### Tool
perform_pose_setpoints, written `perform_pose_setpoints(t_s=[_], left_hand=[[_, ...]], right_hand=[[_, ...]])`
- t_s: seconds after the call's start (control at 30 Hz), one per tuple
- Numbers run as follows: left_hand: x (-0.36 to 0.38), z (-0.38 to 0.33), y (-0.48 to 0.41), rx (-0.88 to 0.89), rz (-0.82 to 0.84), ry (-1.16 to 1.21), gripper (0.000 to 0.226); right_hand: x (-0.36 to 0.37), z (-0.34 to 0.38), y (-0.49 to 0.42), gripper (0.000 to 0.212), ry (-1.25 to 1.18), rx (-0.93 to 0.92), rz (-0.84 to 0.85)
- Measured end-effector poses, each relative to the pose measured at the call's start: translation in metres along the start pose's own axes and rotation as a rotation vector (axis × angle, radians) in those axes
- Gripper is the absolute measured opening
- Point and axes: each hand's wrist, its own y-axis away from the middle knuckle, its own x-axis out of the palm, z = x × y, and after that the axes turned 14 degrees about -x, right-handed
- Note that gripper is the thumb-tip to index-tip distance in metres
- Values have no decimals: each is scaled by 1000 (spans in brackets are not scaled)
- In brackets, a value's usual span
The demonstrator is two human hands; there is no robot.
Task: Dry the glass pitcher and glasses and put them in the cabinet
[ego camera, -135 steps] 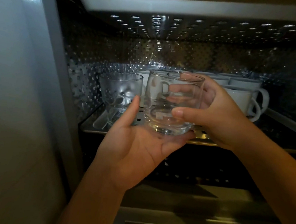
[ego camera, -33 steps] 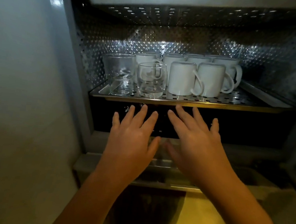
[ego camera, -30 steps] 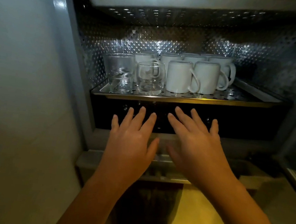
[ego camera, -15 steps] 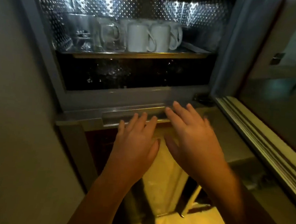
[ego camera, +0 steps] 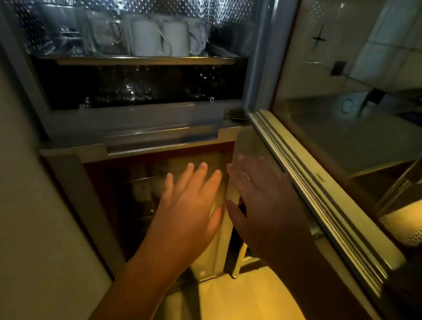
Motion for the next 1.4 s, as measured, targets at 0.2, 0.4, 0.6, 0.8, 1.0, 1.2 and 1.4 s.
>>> perform_pose_setpoints(t_s=[0.2, 0.4, 0.6, 0.8, 1.0, 1.2, 1.4], left_hand=[[-9, -18, 42, -38, -23, -35, 59], [-25, -26, 80, -94, -65, -37, 58], [-44, -34, 91, -59, -88, -85, 59], [-54, -53, 101, 84, -99, -61, 57], [-64, -71, 97, 159, -138, -44, 56], [-67, -76, 95, 199, -115, -103, 59], [-73, -94, 98, 309, -201, 26, 47]], right_hand=[[-19, 12, 33, 50, -29, -4, 2], [-38, 20, 60, 55, -119, 42, 30], [-64, 31, 66, 56, -40, 4, 91], [-94, 25, 78, 56, -11, 28, 100], [-122, 16, 78, 57, 82, -22, 131], [-137, 10, 88, 48, 89, -114, 30], [-148, 1, 112, 44, 236, -246, -192]])
